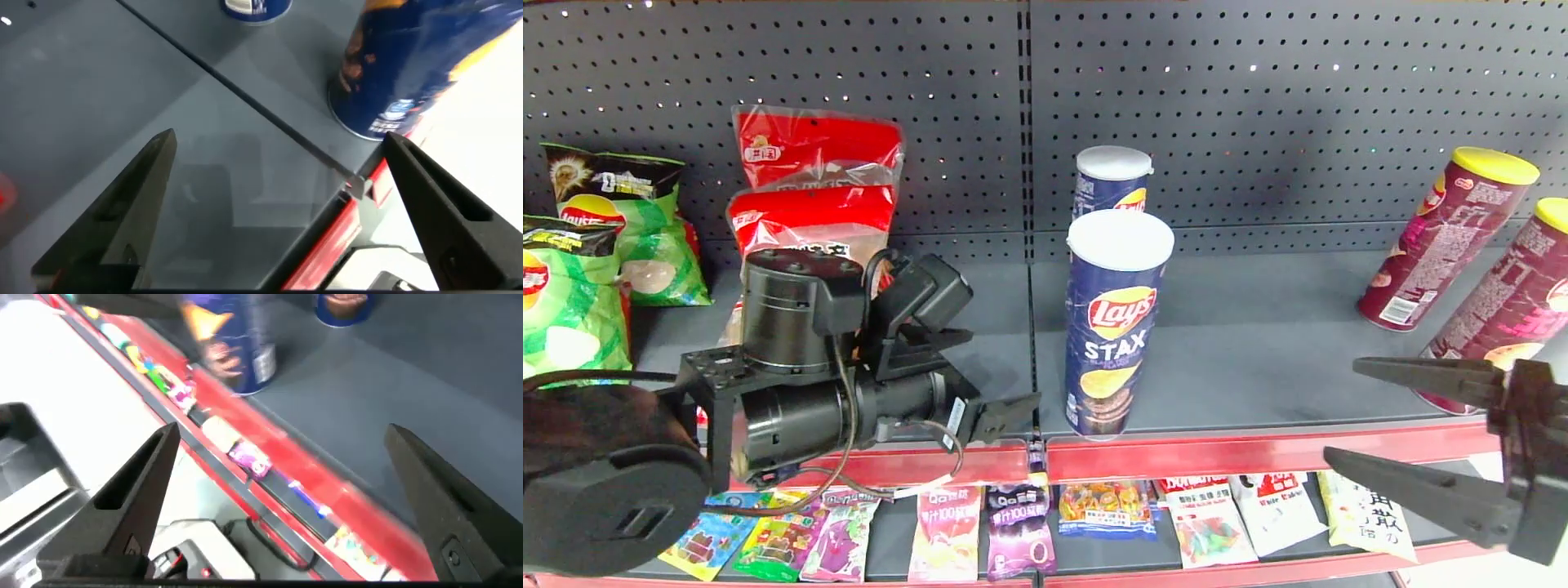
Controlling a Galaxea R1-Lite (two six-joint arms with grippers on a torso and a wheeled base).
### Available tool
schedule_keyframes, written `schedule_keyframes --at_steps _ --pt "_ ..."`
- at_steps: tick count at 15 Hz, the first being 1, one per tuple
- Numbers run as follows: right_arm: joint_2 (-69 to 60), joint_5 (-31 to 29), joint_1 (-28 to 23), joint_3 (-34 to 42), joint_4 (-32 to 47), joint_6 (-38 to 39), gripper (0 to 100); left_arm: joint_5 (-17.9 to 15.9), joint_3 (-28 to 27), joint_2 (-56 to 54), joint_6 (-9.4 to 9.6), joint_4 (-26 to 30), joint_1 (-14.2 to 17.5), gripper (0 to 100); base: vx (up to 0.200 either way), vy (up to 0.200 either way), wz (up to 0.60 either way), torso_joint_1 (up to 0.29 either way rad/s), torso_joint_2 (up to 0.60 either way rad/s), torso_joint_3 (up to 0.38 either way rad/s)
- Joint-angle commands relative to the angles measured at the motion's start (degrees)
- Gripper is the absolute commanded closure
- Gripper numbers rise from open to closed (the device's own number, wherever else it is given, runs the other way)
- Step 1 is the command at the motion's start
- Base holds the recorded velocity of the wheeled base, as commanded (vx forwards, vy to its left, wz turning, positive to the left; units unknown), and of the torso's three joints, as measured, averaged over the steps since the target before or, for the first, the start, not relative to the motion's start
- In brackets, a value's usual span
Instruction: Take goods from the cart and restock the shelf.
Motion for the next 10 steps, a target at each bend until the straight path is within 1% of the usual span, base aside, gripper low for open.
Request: schedule_keyframes --at_steps 1,4,5,10 --pt "-6.9 -0.9 0.0 1.3 0.0 0.0 0 0.1 -1.0 3.3 0.44 -0.5 -0.7 0 0.000 0.000 0.00 0.000 0.00 0.000" --pt "-7.3 -1.3 -0.1 1.0 0.0 0.1 0 0.2 -1.4 5.3 1.40 -2.7 -0.8 0 0.000 0.000 0.00 0.000 0.00 0.000" --pt "-7.4 -1.3 -0.1 1.0 0.0 0.1 0 0.2 -1.6 5.4 1.40 -2.7 -1.4 0 0.000 0.000 0.00 0.000 0.00 0.000" --pt "-7.4 -1.3 -0.1 1.0 0.0 0.3 0 0.2 -3.8 6.7 1.40 -2.7 -1.9 0 0.000 0.000 0.00 0.000 0.00 0.000"
